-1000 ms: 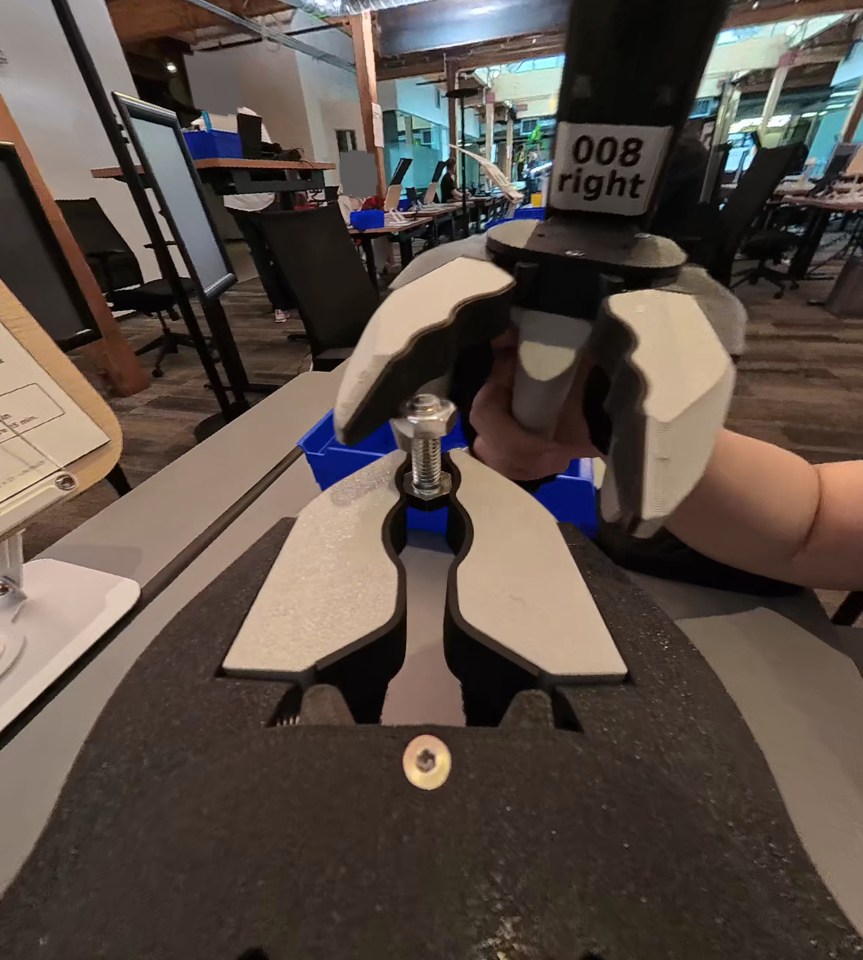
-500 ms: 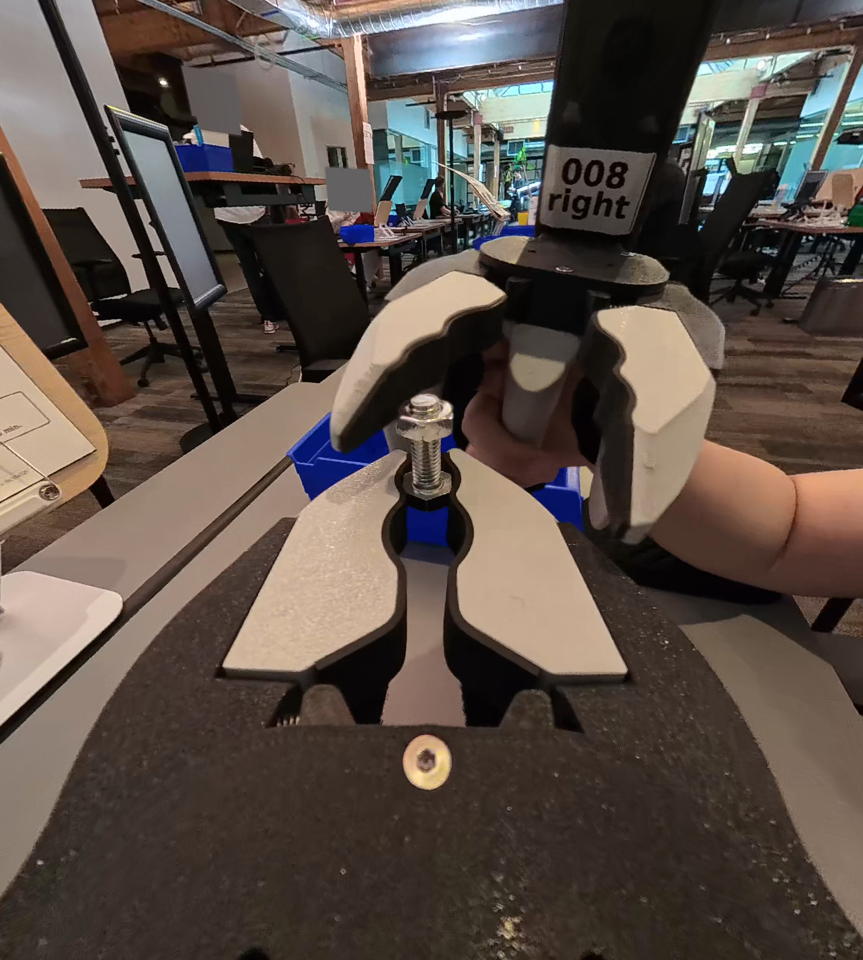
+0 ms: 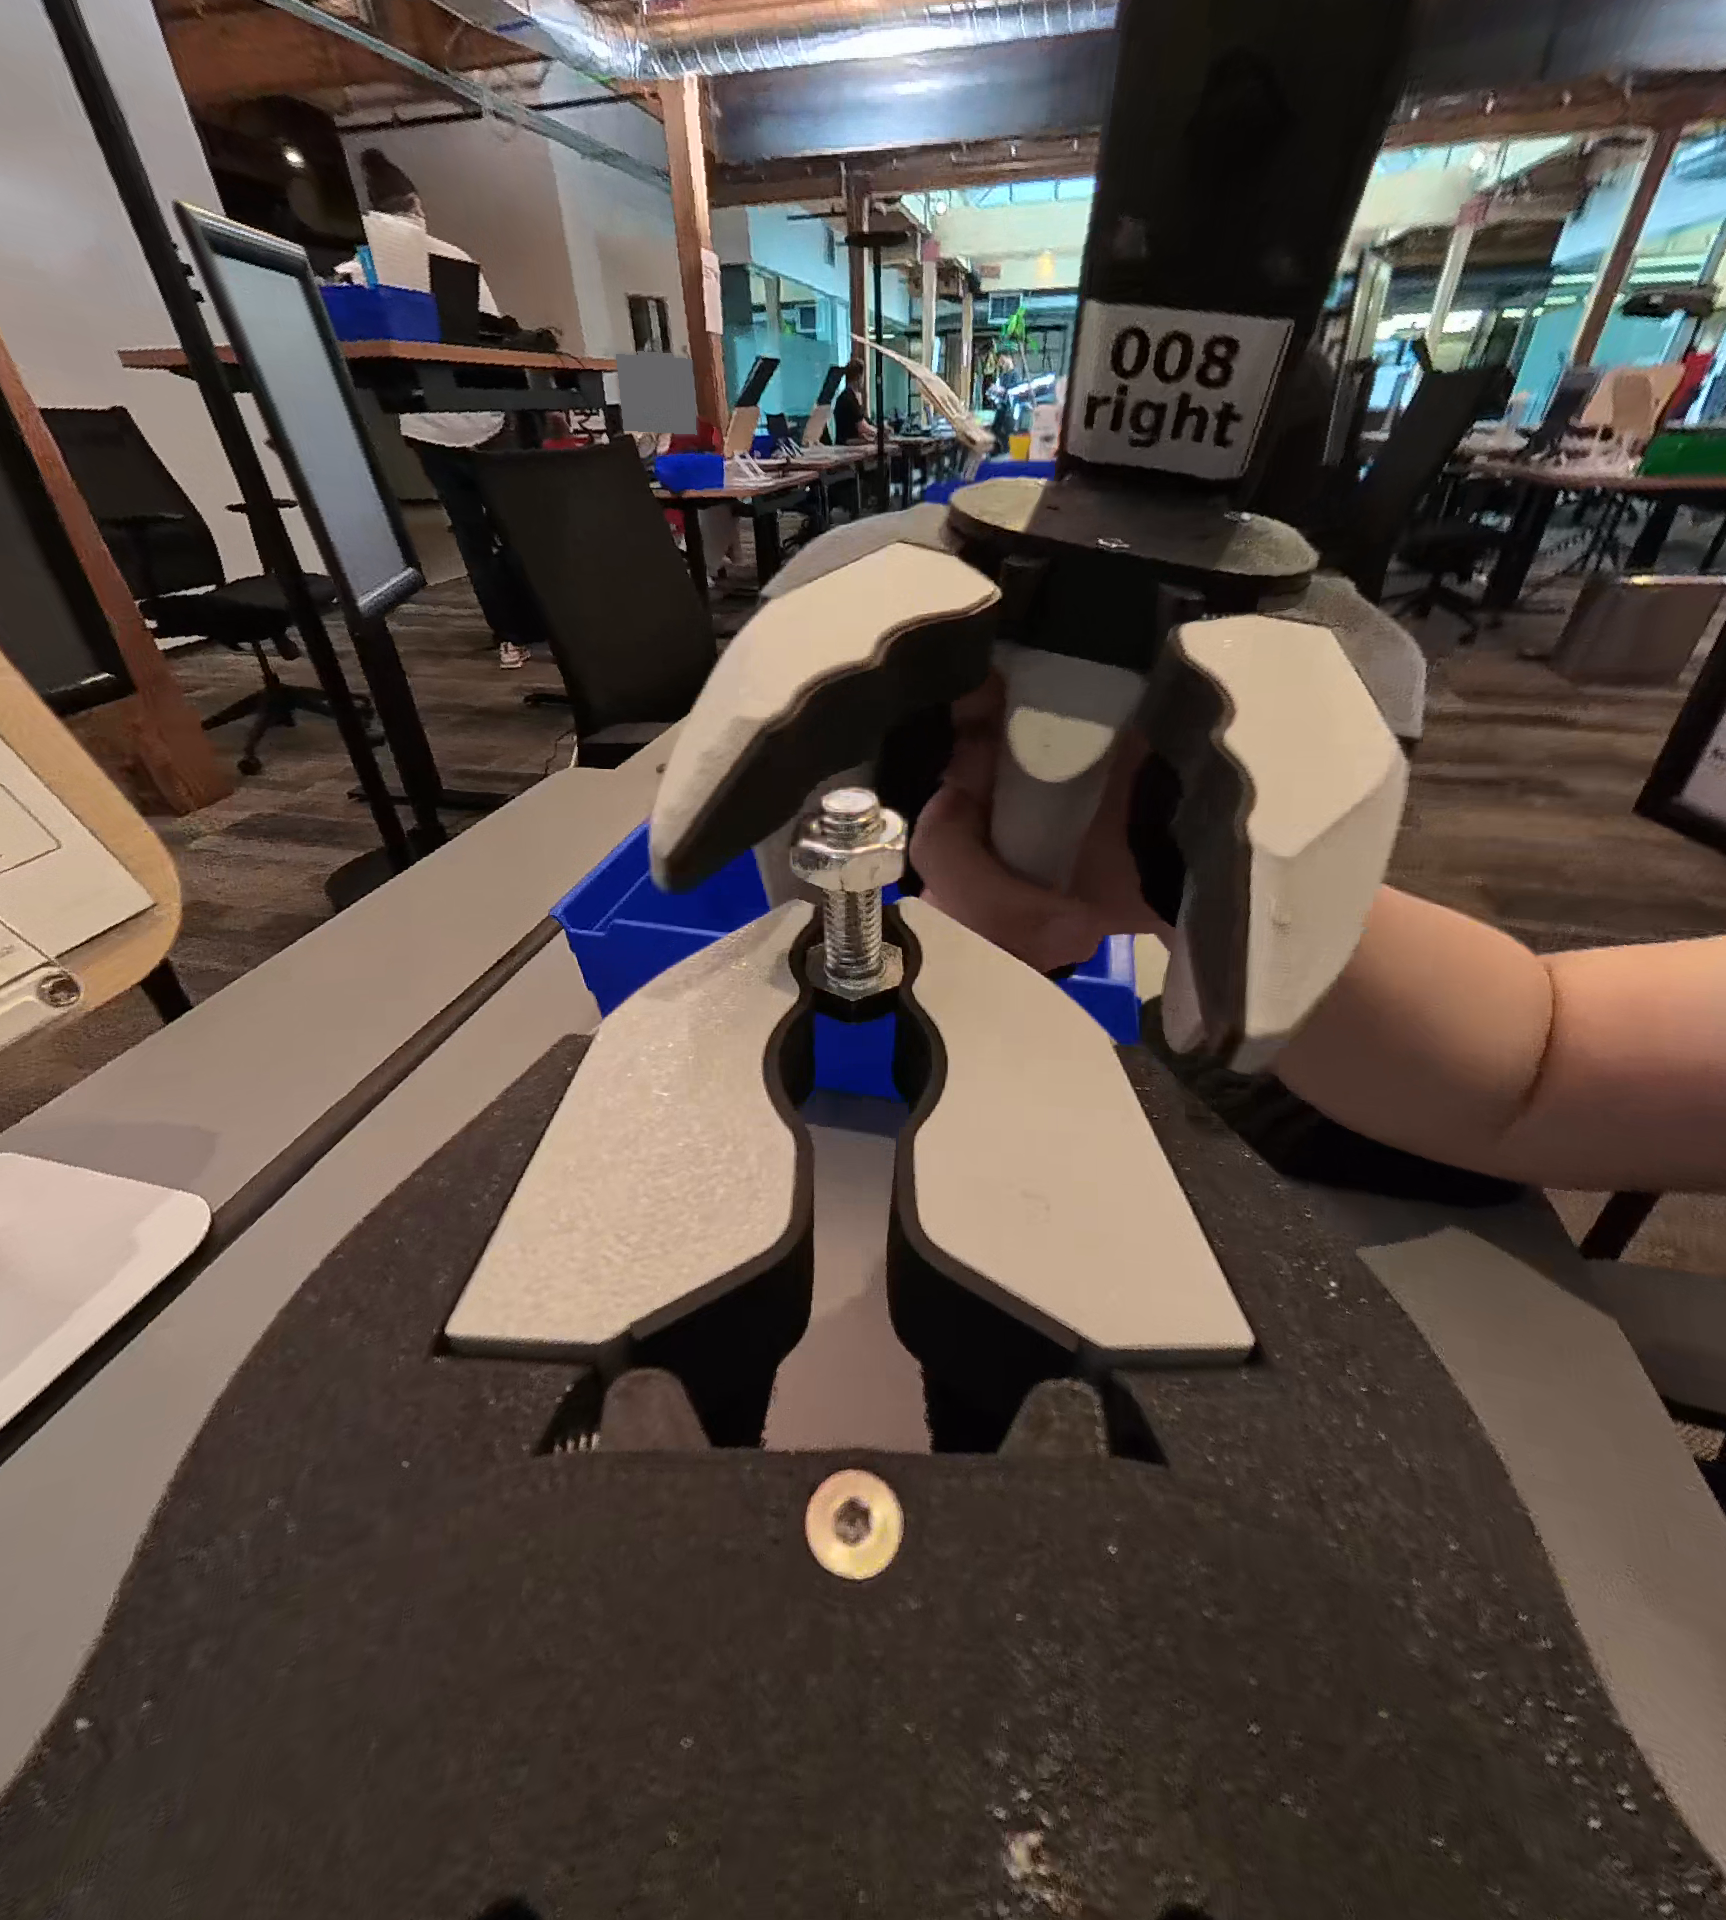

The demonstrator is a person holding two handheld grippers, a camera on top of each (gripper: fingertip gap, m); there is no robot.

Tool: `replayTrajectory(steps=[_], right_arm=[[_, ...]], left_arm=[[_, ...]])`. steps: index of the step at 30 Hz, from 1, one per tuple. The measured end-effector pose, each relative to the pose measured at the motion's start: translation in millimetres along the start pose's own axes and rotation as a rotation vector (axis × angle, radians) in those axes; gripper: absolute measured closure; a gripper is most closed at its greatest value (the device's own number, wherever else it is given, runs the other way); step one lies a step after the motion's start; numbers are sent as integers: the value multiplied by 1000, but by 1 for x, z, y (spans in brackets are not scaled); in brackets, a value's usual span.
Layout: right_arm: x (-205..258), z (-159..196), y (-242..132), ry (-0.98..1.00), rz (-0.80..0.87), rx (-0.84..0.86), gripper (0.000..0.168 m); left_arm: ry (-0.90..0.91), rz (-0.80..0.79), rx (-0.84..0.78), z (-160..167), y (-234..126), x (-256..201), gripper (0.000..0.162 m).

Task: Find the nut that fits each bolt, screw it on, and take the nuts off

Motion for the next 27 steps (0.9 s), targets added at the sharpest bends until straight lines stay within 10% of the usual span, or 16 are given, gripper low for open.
replayTrajectory(steps=[18,27], right_arm=[[-3,-4,-7,-1,32,-4,119],[-12,3,-7,75,39,1,153]], left_arm=[[-45,-1,-49,-7,-10,8,153],[-8,22,-37,-8,-8,1,153]])
Point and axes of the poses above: each gripper's, where its closed fingertips meet, y out along the fingers, z out of its underside, x = y × z across the jaws, the point moved 6 cm from there along -y, back along the fingers, and after that the axes turned 1 degree about -y, right-handed, at the moved point
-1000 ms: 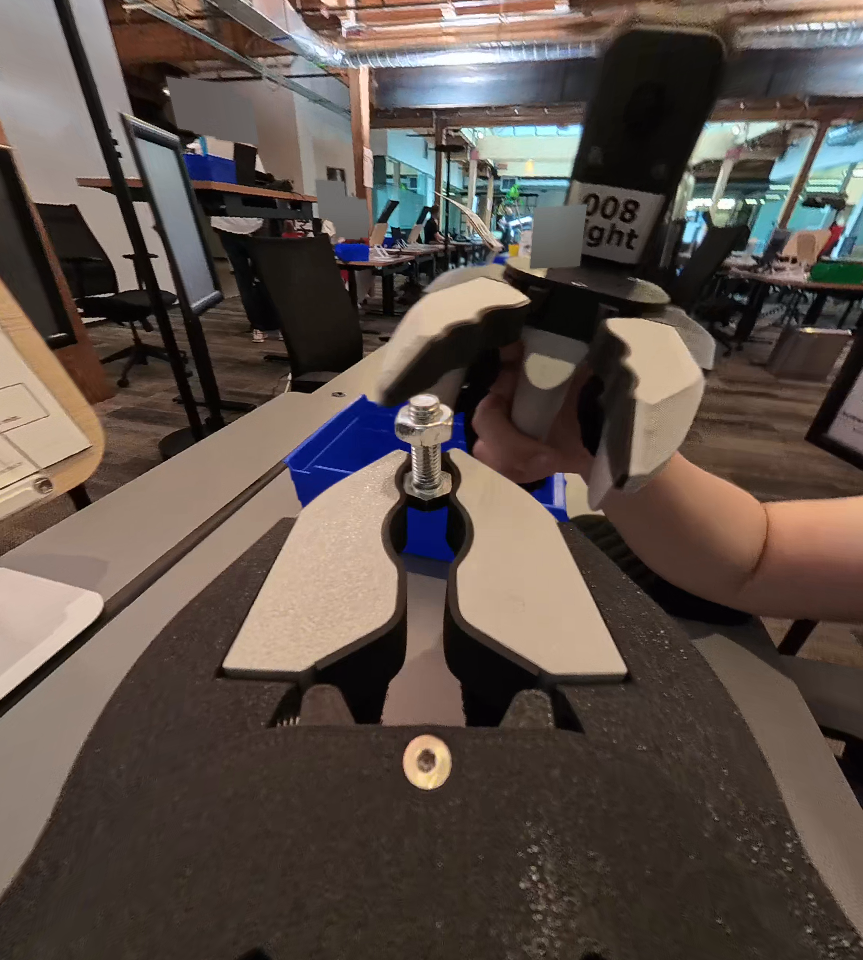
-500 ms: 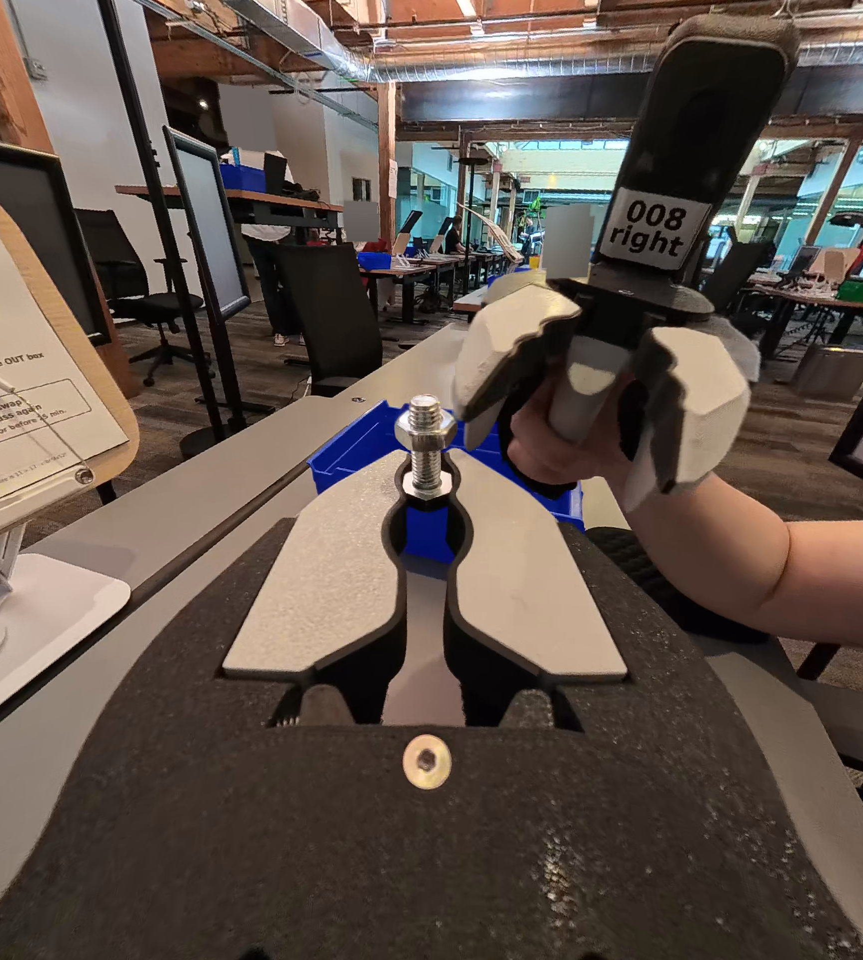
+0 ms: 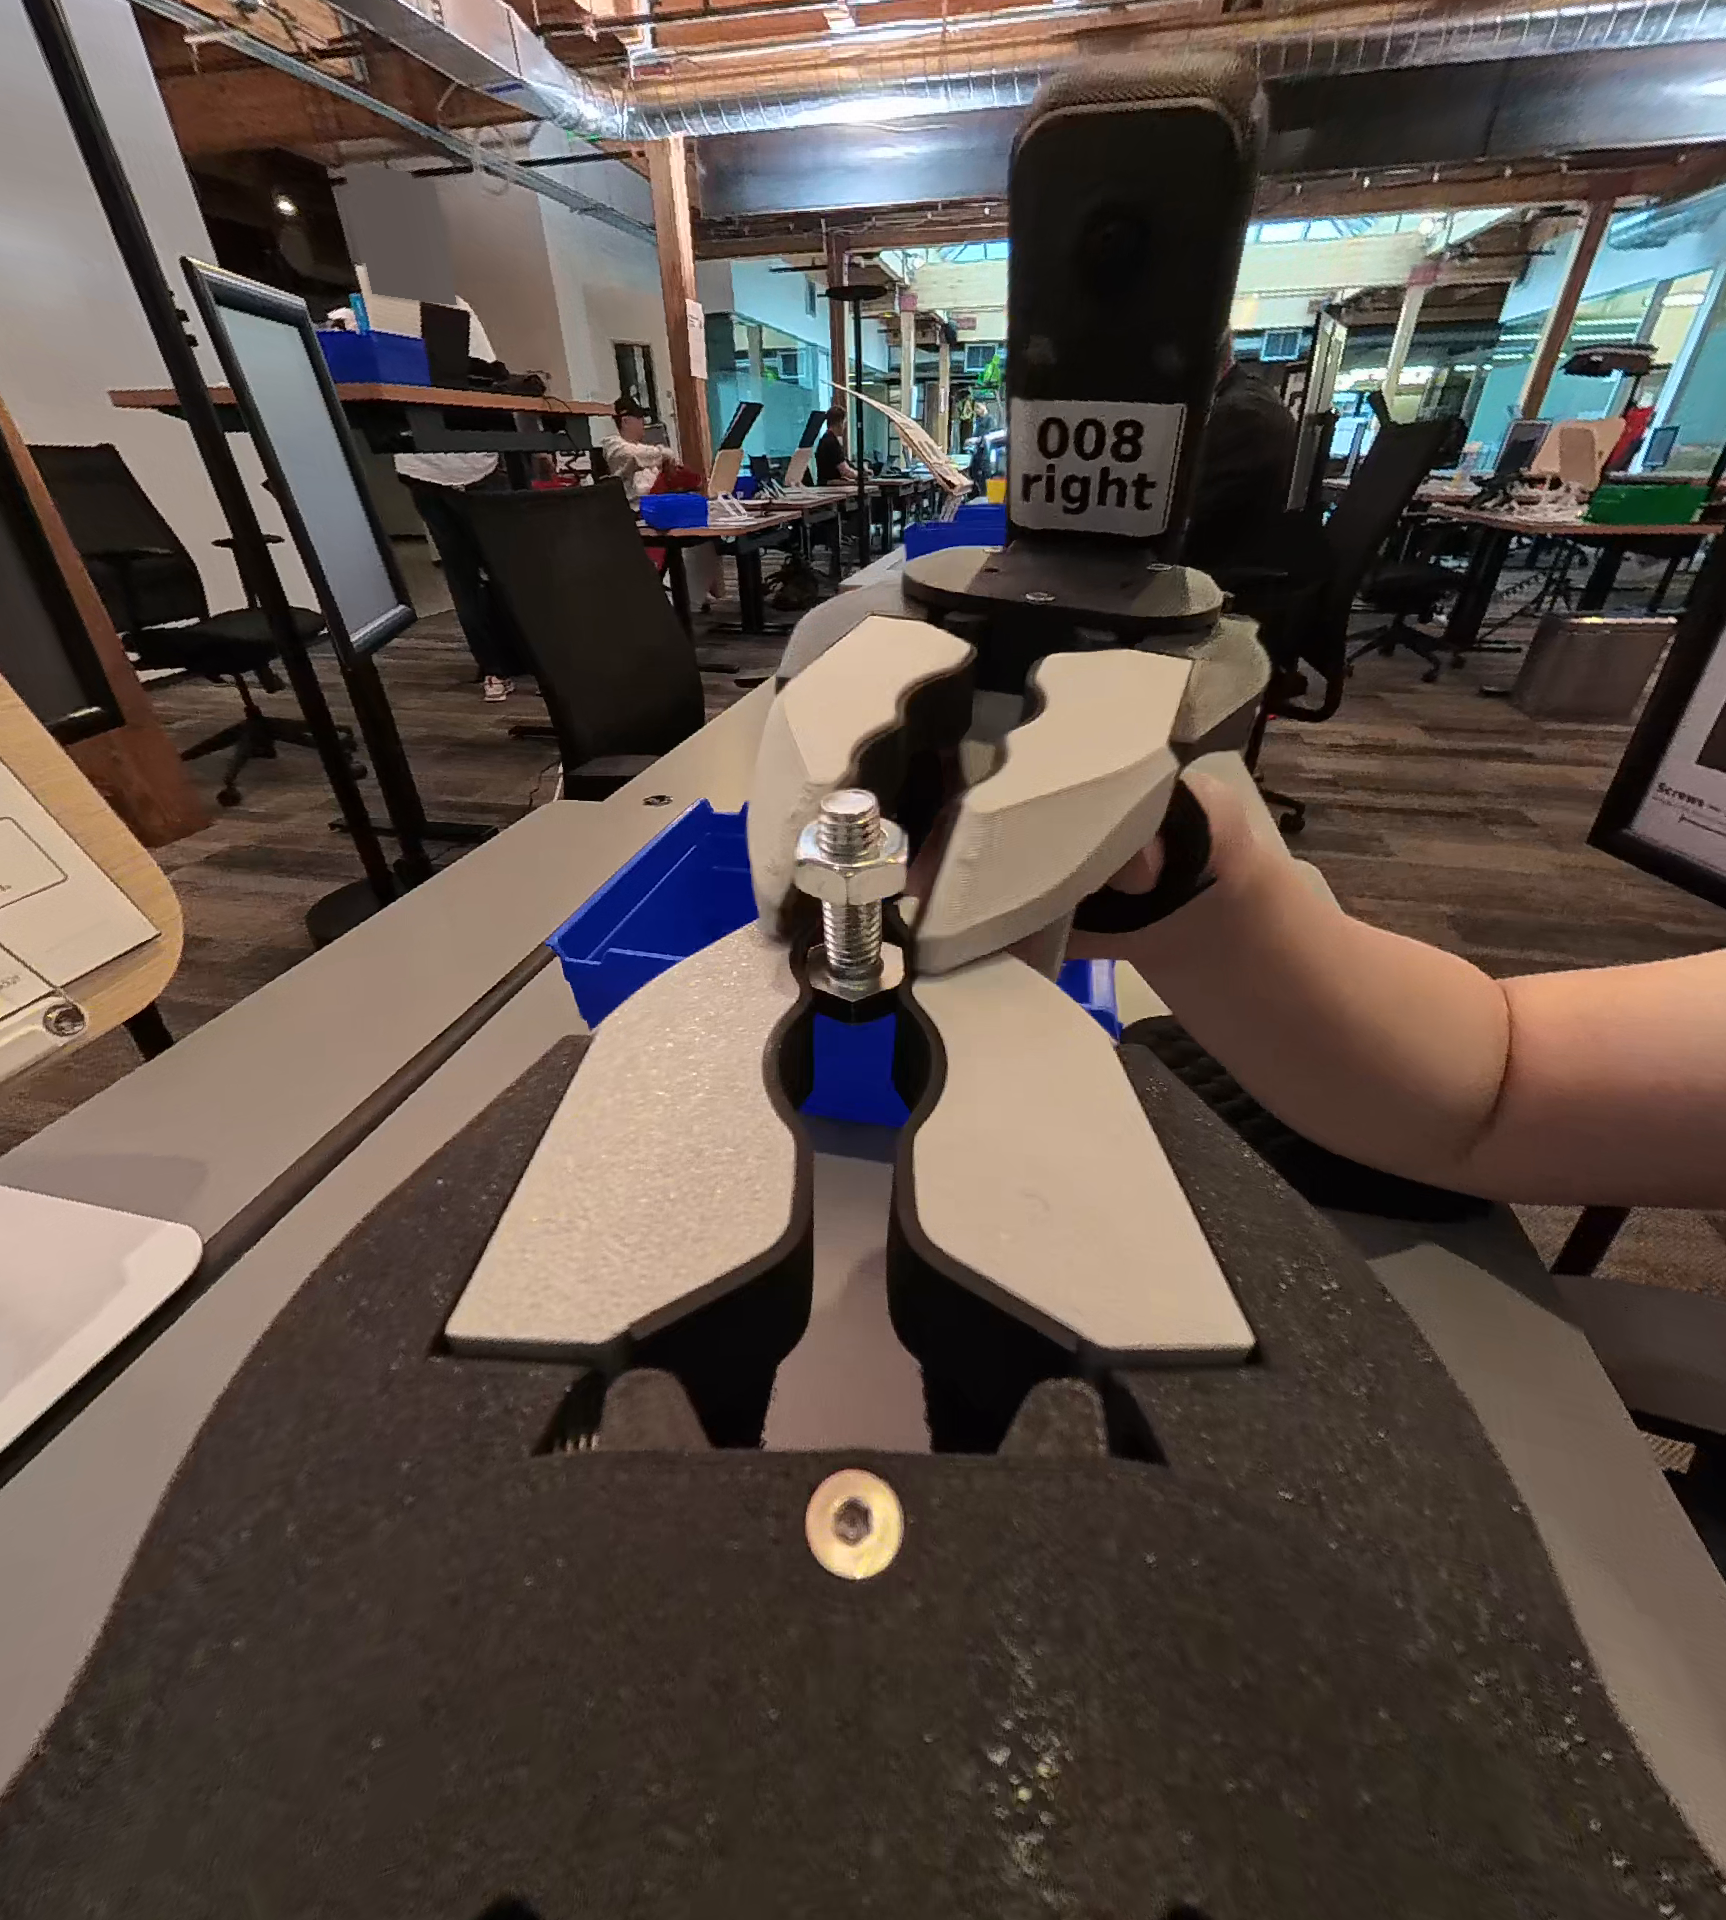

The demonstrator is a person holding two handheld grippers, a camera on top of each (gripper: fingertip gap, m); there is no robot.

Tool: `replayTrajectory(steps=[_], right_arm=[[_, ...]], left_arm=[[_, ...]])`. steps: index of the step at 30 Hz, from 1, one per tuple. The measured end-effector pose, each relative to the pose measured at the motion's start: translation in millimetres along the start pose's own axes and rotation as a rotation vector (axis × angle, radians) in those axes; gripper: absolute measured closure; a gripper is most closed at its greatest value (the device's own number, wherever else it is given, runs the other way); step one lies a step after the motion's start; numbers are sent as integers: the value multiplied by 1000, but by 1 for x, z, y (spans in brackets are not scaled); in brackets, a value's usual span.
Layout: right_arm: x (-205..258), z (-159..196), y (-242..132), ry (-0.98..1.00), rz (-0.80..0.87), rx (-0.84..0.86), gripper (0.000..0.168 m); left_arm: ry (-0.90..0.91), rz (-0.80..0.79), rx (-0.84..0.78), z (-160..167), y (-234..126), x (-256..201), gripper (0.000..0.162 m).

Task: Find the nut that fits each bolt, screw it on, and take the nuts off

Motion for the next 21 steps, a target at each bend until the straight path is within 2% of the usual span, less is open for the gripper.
replayTrajectory(steps=[2,11,13,17,21], right_arm=[[1,1,1,-4,-10,5,160],[-1,2,1,63,-50,-22,160],[-2,1,0,106,-73,-48,160],[-12,-2,-10,249,-120,-123,160],[-22,-9,-30,349,-152,-164,160]], left_arm=[[22,1,12,1,1,-2,153],[21,9,5,0,1,-2,152],[15,25,-1,-1,0,-3,150],[25,-6,-18,-3,-1,-3,136],[20,-18,23,-2,-2,1,135]])
Point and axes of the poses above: each gripper's, where its closed fingertips meet, y out along the fingers, z out of its underside, x = y × z across the jaws, the point moved 6 cm from there along -y, back along the fingers, and after that the axes turned 1 degree about -y, right-handed, at the moved point
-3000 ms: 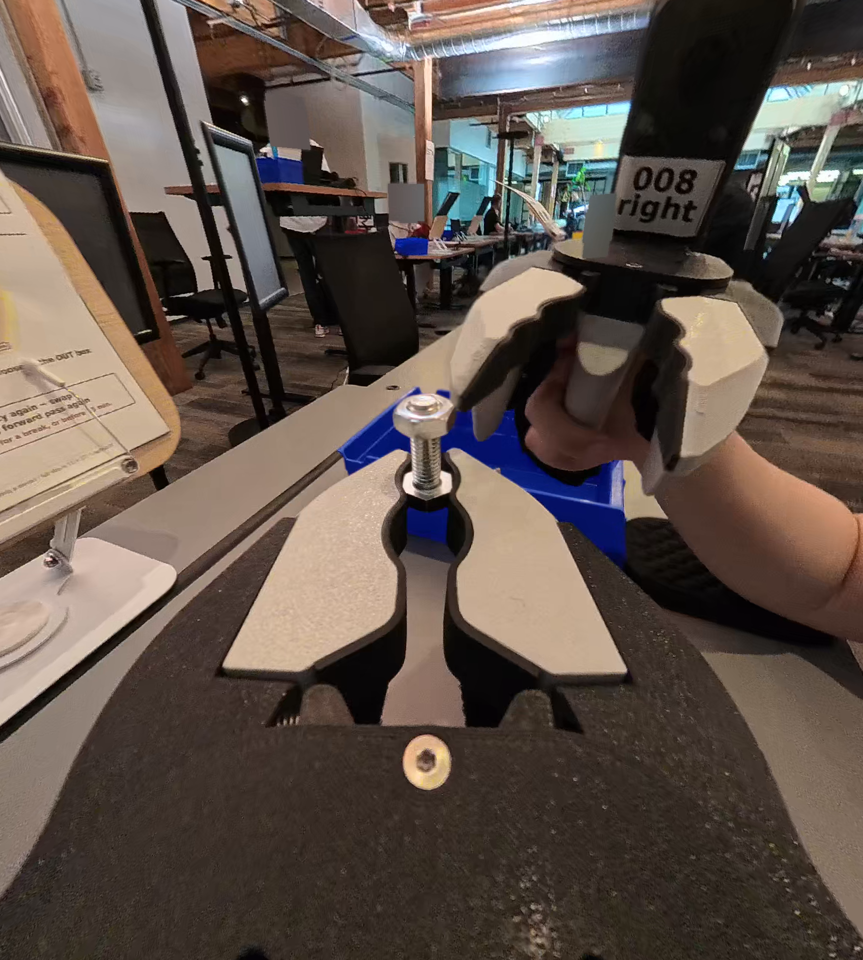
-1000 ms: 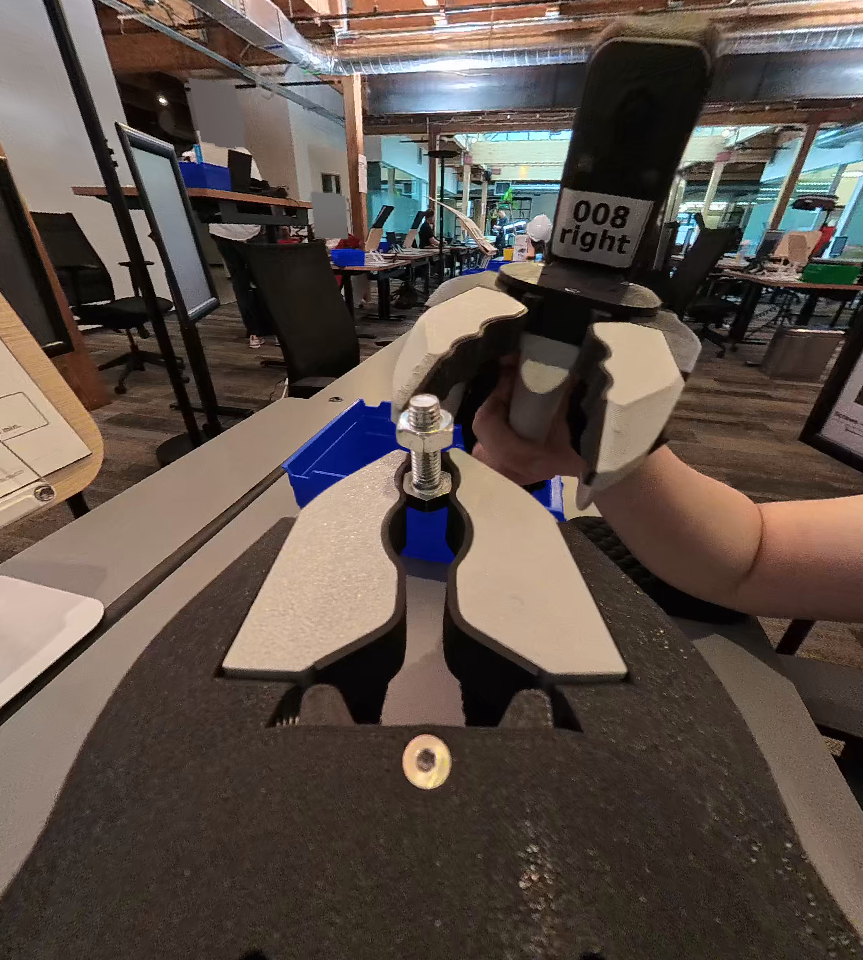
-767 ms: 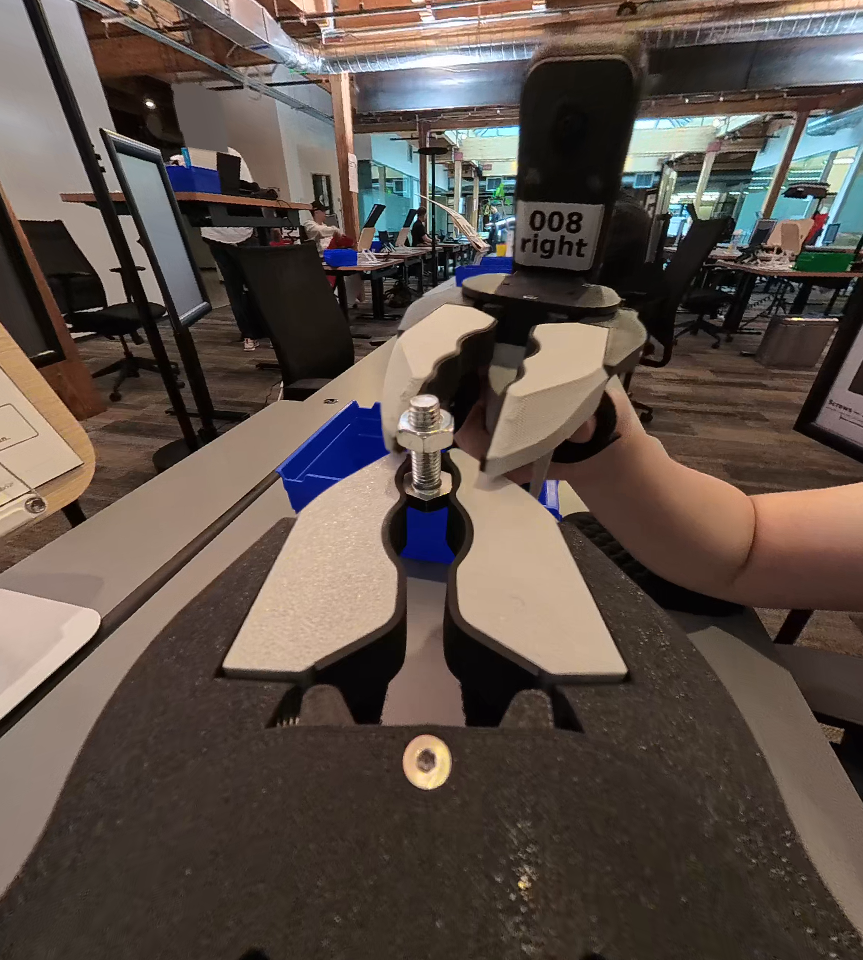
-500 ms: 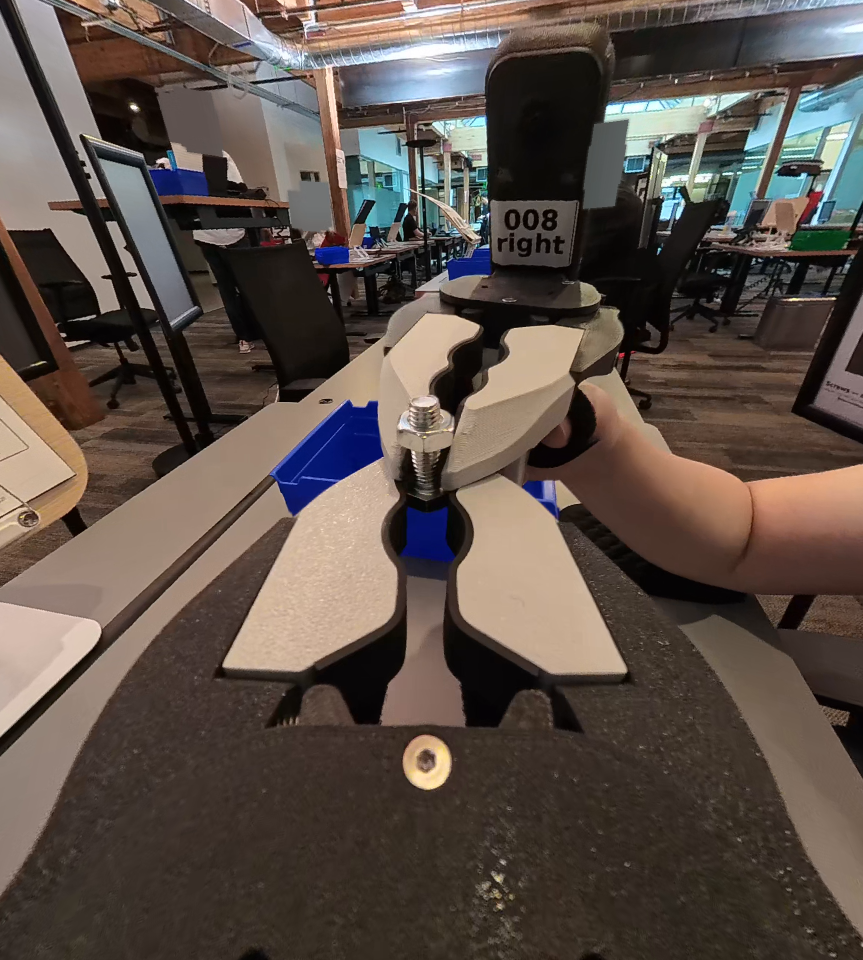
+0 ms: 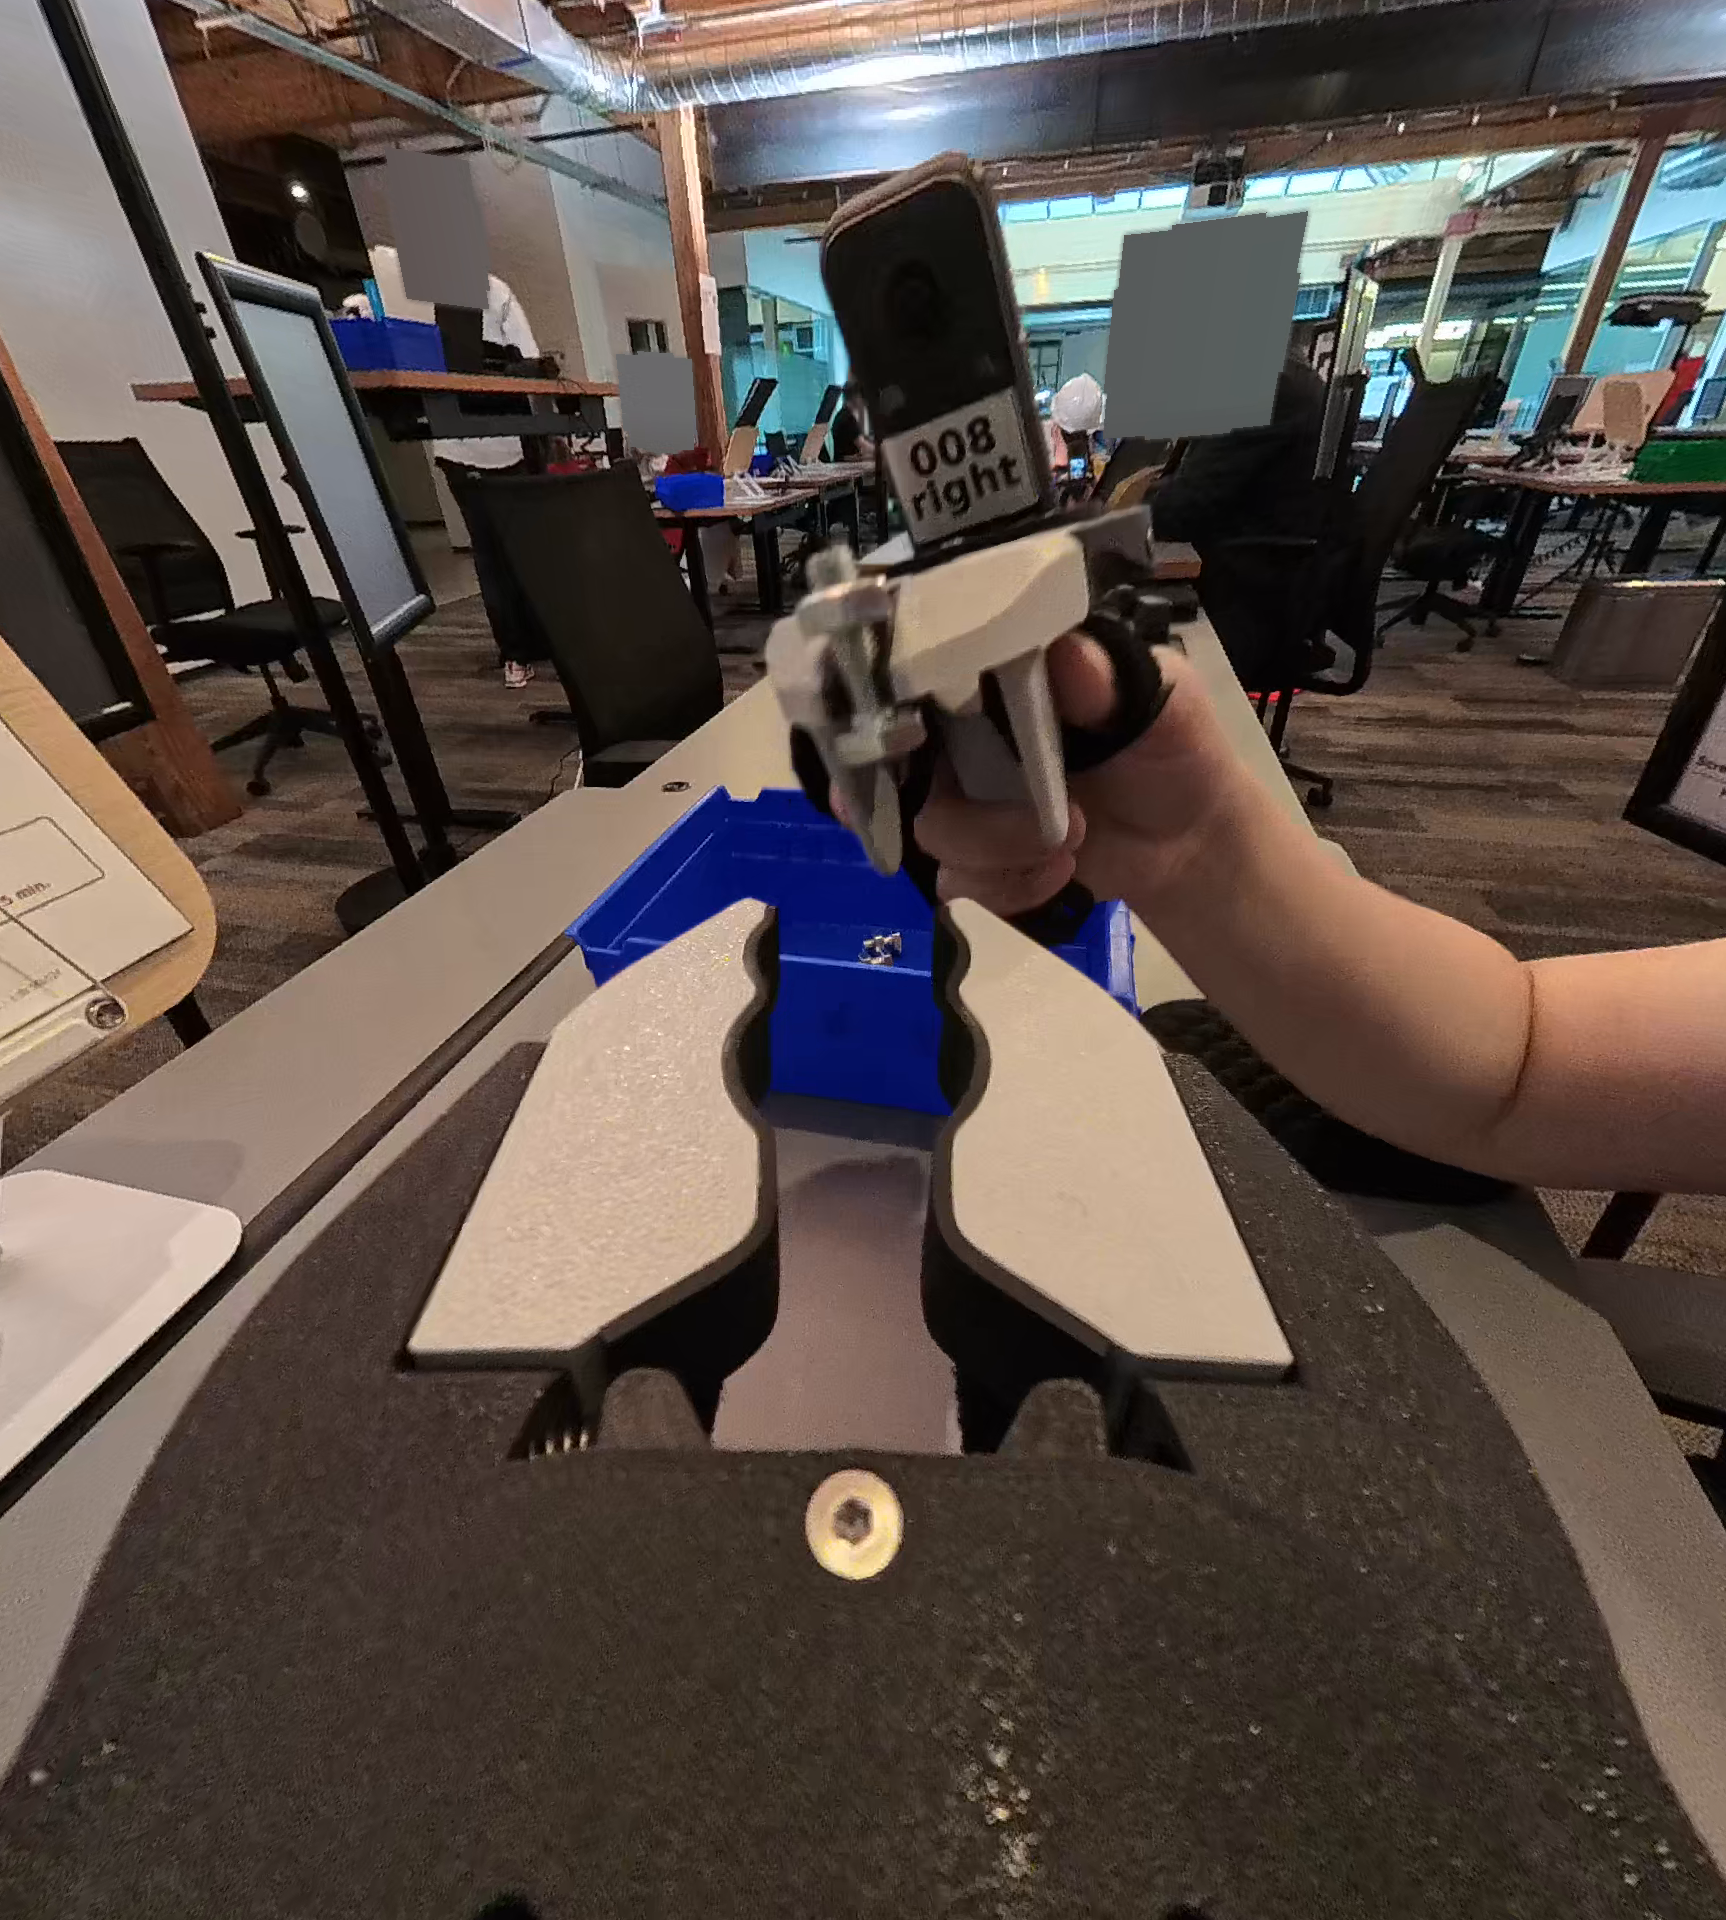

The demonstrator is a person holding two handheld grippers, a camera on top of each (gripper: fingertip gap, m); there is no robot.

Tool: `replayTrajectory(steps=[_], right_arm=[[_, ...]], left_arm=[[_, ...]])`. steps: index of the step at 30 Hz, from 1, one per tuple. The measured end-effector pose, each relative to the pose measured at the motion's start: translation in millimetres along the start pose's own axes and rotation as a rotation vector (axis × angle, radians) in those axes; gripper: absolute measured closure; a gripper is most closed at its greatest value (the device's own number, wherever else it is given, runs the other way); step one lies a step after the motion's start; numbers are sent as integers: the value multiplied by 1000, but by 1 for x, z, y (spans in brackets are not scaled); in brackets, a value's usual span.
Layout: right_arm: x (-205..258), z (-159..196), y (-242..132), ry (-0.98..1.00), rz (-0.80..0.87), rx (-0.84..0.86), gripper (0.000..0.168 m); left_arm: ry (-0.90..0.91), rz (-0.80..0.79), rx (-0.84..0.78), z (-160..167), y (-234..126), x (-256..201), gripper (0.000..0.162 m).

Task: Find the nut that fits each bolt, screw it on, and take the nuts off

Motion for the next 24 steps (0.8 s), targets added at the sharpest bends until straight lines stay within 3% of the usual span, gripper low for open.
replayTrajectory(steps=[3,6,11,14,19,24], right_arm=[[-3,-11,-31,-53,128,87,160],[-14,-9,-90,-52,423,302,160],[-47,37,-192,206,927,667,160],[-66,69,-217,326,950,818,159],[-93,121,-225,512,953,1064,159],[-112,153,-218,601,910,1171,159]], left_arm=[[-30,-1,34,3,0,3,137],[-54,-3,72,8,2,4,138],[-47,16,115,11,7,0,138],[-42,31,138,14,9,-4,140],[-21,13,171,15,8,-4,140],[-26,-22,169,10,0,5,142]])
Point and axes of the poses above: each gripper's, where its closed fingertips meet, y out along the fingers, z out of its underside, x = y × z across the jaws, the point moved 6 cm from there along -y, back along the fingers, and after that the axes turned 1 degree about -y, right-handed, at the moved point
